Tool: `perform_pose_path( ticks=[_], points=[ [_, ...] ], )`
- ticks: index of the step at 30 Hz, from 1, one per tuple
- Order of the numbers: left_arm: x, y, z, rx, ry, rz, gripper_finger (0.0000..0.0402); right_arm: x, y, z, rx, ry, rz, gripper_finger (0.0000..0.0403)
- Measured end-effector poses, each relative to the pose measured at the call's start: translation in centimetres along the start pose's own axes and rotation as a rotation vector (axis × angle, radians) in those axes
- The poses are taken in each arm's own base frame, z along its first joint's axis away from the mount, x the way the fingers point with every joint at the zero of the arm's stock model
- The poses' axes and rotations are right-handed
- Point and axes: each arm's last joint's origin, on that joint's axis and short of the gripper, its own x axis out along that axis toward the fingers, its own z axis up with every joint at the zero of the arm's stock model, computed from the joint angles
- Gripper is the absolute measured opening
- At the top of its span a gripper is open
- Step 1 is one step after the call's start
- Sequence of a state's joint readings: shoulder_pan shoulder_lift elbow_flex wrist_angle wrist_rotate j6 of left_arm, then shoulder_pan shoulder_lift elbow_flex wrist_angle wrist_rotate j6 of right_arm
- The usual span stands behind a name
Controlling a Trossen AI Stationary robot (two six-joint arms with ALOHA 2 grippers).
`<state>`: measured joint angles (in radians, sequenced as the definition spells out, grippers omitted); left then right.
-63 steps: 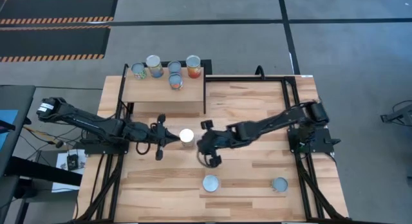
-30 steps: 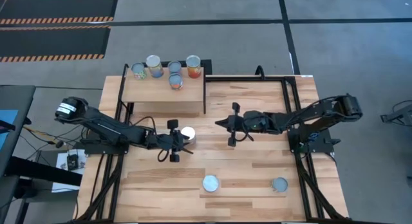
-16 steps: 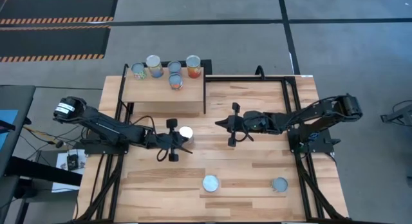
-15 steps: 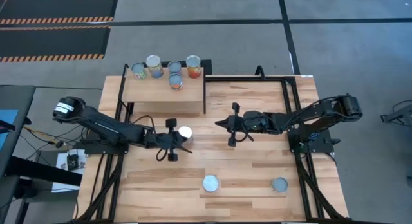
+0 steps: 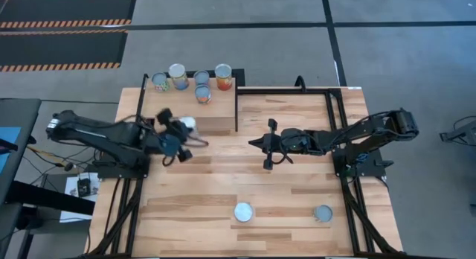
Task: Pick and place cans onto a shelf
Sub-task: Put the light blue can on the shelf aligned with the other light blue can
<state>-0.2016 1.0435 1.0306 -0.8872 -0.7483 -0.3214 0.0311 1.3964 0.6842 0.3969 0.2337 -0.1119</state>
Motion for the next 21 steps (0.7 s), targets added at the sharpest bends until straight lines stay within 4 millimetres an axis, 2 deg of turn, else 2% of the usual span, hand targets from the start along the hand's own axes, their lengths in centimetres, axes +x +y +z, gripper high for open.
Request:
perform_pose_path(
  ticks=[3, 9, 17, 21],
  points=[
    [-0.5, 2.1, 0.9, -0.045, 0.008, 0.07, 0.0, 0.0, 0.0, 0.0, 0.0, 0.0, 0.0, 0.0012],
    [1.5, 5.8, 1.5, -0.073, 0.09, 0.201, 0.0, 0.0, 0.0, 0.0, 0.006, 0.0, 0.0, 0.0012],
    [3.9, 10.6, 1.9, -0.164, 0.118, 0.177, 0.0, 0.0, 0.0, 0.0, 0.007, -0.001, 0.0, 0.0012],
    [4.6, 11.9, 1.7, -0.185, 0.141, 0.2, 0.0, 0.0, 0.0, 0.0, 0.007, 0.0, 0.0, 0.0012]
  ],
)
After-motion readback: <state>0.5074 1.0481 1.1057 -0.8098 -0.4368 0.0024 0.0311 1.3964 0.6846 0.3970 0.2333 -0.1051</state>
